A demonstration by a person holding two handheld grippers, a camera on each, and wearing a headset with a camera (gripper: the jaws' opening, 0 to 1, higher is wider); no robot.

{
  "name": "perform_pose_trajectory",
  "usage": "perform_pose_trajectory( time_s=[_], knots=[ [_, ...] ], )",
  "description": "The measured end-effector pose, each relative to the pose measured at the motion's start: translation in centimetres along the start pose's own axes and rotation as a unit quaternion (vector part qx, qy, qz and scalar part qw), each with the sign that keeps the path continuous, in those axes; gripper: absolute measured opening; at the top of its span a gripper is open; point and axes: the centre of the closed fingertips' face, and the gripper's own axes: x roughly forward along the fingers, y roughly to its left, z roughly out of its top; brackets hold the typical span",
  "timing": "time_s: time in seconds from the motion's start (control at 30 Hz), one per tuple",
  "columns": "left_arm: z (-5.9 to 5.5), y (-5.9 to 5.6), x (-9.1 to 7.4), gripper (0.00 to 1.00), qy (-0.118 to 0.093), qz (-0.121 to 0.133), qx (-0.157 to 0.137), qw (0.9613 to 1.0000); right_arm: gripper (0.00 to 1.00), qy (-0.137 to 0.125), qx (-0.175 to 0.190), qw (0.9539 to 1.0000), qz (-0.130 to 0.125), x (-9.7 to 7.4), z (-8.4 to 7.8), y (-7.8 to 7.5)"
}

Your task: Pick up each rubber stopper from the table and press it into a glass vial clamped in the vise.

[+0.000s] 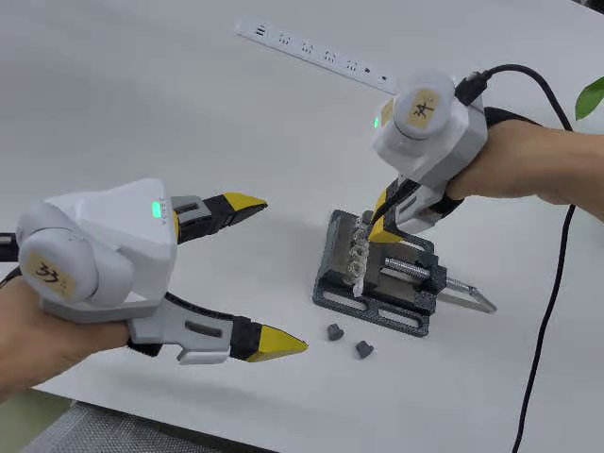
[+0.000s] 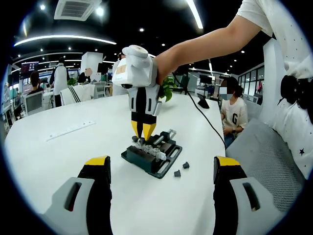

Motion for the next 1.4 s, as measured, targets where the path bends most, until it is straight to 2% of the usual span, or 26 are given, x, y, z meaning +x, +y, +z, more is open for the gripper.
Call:
perform_pose_trajectory(
  time_s=[0.43, 0.73, 1.03, 1.27, 1.4],
  knots=[
    [-0.15, -0.10, -0.04, 0.86, -0.003, -0.001, -0.004, 1.0000, 0.06, 0.009, 0.004, 1.0000, 0.001, 0.09, 0.10, -0.16],
    [-0.36, -0.08, 0.00, 0.86, -0.003, -0.001, -0.008, 1.0000, 0.06, 0.025, 0.005, 0.9997, 0.001, 0.26, 0.12, -0.32],
    [-0.38, -0.19, 0.25, 0.85, -0.004, -0.004, -0.009, 0.9999, 0.06, 0.049, -0.009, 0.9986, -0.015, 0.32, 0.01, -0.20],
    [-0.44, -0.21, 0.31, 0.85, -0.004, -0.004, -0.010, 0.9999, 0.06, 0.061, -0.001, 0.9980, -0.018, 0.34, 0.05, -0.26],
    [-0.41, -0.11, 0.26, 0.85, -0.005, -0.003, -0.011, 0.9999, 0.06, 0.063, 0.020, 0.9977, -0.016, 0.30, 0.08, -0.28]
  ],
)
